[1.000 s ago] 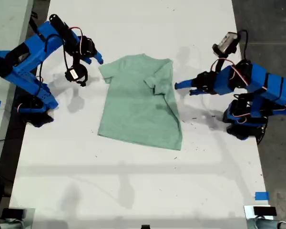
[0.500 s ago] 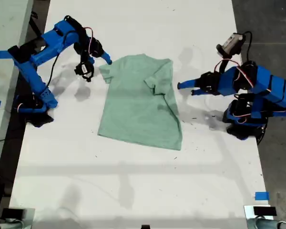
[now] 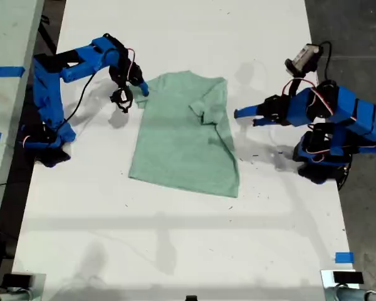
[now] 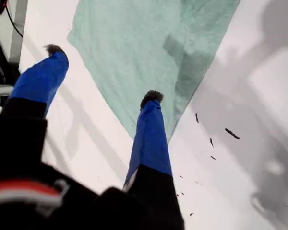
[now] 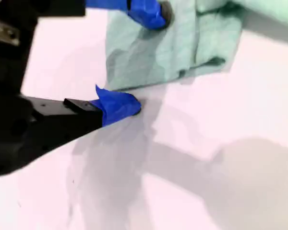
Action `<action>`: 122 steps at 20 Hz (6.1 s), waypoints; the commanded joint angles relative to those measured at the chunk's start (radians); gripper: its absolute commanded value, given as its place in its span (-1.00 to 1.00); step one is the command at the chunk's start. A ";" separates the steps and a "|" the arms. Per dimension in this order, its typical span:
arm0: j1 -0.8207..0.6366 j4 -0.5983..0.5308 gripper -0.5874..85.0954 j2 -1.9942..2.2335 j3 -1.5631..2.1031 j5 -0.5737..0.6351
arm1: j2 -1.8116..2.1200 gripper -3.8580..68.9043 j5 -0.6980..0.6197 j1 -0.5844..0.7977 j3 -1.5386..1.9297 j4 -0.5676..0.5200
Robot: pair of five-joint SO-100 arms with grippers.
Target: Fold tshirt
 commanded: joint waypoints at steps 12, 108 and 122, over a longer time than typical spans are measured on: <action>0.117 0.201 -0.98 0.285 -0.192 -0.061 | 0.031 -0.11 0.000 0.006 0.002 0.000; 0.950 0.173 -0.98 0.963 0.623 -0.778 | -0.917 -0.93 0.224 -0.380 -0.532 -0.296; 0.940 0.181 -0.98 0.971 0.620 -0.779 | -1.088 -0.01 0.249 -0.264 -0.394 -0.574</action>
